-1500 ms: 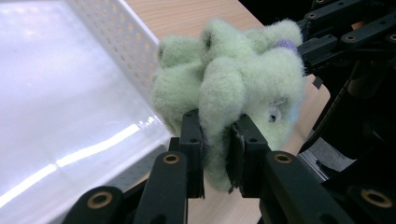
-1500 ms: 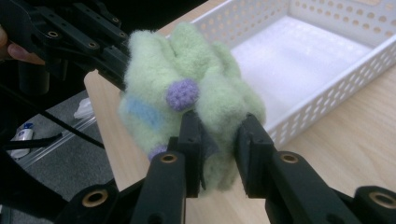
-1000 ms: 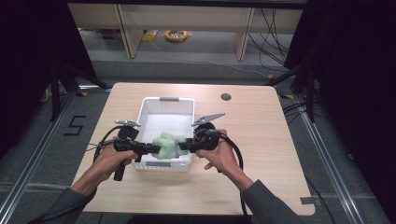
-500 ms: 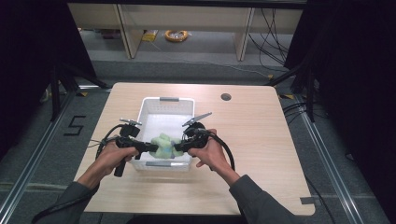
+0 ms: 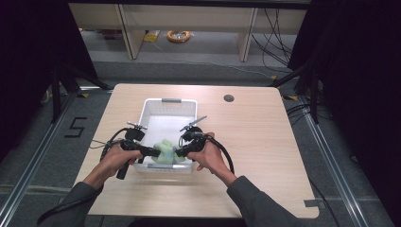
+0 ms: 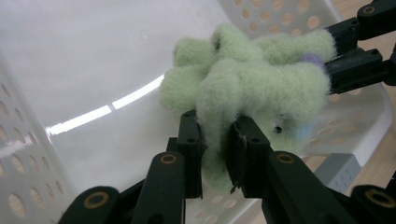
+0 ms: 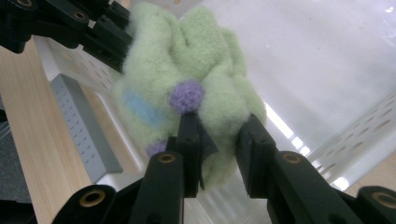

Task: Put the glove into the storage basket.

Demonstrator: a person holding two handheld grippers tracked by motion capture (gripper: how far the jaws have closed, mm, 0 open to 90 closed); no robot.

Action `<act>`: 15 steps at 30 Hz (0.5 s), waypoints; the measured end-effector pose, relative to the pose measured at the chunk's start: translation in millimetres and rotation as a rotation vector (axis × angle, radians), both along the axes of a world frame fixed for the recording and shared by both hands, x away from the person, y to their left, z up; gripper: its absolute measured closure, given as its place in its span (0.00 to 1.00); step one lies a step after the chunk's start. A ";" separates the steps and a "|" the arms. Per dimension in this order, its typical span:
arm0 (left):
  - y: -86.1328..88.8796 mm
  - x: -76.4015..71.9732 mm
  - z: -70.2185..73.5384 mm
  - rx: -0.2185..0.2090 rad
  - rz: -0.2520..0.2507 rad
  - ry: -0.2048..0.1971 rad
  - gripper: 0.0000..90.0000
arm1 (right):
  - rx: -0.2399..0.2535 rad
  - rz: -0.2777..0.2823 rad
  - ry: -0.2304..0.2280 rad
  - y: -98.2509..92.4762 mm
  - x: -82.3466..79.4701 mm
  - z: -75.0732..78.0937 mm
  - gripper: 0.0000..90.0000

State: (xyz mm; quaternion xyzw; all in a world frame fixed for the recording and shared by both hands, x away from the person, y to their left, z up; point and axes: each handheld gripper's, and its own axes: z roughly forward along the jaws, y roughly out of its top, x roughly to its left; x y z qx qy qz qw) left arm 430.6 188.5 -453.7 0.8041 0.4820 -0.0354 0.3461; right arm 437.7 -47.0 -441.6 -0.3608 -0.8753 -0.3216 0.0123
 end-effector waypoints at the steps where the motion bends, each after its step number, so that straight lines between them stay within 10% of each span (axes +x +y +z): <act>1: 1.0 0.7 -0.2 0.019 -0.022 0.000 0.82 | -0.004 0.004 -0.006 0.4 0.3 -0.5 0.81; 15: -3.2 5.2 -7.5 0.111 -0.030 0.005 0.77 | -0.088 0.023 -0.002 8.5 3.5 -2.3 0.65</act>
